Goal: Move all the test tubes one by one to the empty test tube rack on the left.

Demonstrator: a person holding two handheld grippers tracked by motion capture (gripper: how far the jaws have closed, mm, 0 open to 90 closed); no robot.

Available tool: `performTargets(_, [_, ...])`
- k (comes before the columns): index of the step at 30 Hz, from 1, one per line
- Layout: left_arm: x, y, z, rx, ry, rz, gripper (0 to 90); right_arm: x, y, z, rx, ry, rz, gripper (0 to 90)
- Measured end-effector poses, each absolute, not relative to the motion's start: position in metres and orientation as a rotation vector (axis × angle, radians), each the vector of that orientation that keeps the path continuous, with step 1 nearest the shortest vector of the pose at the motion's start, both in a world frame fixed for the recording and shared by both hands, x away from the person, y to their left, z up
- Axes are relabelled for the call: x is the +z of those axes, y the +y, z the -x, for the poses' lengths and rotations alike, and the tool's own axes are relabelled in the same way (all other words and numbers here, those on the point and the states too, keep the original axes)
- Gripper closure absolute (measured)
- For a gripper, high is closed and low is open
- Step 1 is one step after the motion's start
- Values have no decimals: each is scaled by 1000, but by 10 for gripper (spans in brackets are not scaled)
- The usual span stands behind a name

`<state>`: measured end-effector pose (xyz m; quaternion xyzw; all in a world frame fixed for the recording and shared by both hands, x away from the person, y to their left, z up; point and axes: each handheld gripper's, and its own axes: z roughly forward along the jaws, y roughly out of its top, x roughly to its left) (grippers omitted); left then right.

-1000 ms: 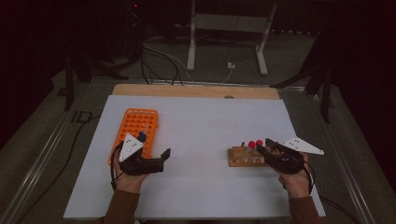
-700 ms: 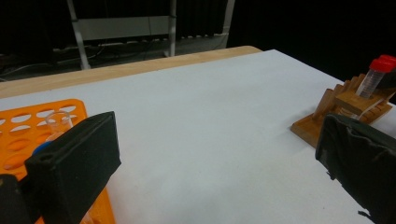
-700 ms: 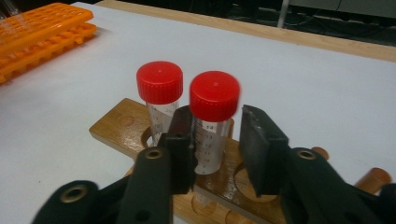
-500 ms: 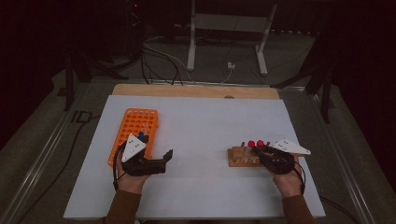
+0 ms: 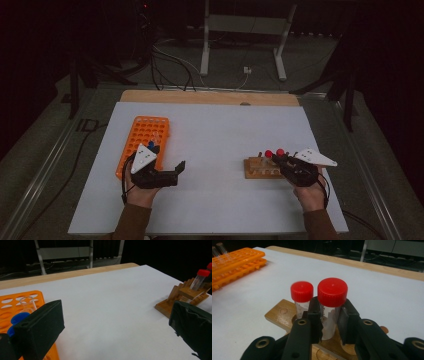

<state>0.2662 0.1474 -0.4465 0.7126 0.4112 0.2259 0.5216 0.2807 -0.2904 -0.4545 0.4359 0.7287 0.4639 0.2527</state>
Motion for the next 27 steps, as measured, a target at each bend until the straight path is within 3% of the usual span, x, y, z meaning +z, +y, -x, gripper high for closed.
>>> performTargets(27, [-448, 144, -266, 520, 974, -1715, 7, -407, -295, -260, 1375, 1886, -1114, 743])
